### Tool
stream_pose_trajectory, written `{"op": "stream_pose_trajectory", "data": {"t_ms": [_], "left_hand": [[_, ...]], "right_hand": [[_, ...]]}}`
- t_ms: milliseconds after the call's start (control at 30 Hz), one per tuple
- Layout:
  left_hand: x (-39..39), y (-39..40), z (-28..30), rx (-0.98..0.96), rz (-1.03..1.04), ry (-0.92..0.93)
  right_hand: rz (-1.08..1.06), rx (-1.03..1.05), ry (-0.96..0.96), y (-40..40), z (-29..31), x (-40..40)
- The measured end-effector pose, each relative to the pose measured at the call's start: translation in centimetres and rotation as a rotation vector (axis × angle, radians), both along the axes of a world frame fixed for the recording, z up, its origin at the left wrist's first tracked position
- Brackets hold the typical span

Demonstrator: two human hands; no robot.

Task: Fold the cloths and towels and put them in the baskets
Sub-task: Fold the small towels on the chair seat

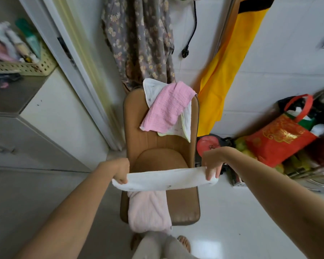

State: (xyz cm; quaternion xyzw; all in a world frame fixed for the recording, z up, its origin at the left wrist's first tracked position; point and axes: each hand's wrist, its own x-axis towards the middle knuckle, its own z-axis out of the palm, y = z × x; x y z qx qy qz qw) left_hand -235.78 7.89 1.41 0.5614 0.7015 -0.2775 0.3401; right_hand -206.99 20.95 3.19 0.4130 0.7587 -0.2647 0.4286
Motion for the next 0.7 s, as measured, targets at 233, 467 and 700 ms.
{"op": "stream_pose_trajectory", "data": {"t_ms": [233, 467, 700], "left_hand": [[0.8, -0.9, -3.0, -0.222, 0.275, 0.050], [-0.2, 0.4, -10.6, 0.159, 0.255, 0.074], [-3.0, 4.5, -22.2, 0.242, 0.270, 0.012]], "right_hand": [[-0.188, -0.203, -0.025, -0.2, -2.6, -1.9], [-0.349, 0.064, 0.149, 2.1, -10.7, -4.1], [-0.284, 0.400, 0.119, 5.0, -23.4, -6.3]]}}
